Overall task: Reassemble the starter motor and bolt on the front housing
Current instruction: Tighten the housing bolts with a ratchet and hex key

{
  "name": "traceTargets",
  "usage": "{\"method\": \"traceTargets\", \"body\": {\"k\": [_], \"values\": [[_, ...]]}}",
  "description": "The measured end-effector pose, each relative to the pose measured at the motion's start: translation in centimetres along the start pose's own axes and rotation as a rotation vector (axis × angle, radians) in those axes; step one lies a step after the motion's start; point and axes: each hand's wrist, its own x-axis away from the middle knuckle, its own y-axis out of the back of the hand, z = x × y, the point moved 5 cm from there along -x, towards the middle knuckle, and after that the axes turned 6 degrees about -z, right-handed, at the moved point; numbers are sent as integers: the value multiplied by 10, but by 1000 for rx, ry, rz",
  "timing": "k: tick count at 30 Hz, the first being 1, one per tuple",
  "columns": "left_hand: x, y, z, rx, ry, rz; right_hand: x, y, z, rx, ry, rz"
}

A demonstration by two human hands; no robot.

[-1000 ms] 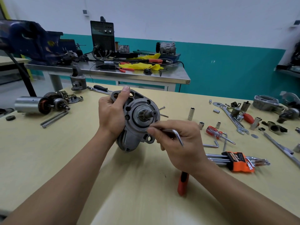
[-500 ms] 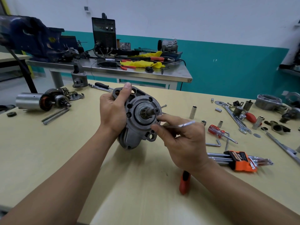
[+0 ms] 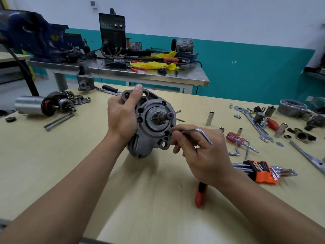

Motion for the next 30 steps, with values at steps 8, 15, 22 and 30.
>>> {"method": "traceTargets", "body": {"k": [8, 15, 22, 30], "values": [[2, -1, -1, 26, 26, 4, 0, -3, 0, 16, 54, -17], [3, -3, -1, 6, 17, 15, -3, -6, -1, 54, 85, -118], [3, -2, -4, 6, 18, 11, -3, -8, 0, -80, 21, -22], [4, -3, -5, 11, 4, 9, 0, -1, 3, 145, 169, -62]]}}
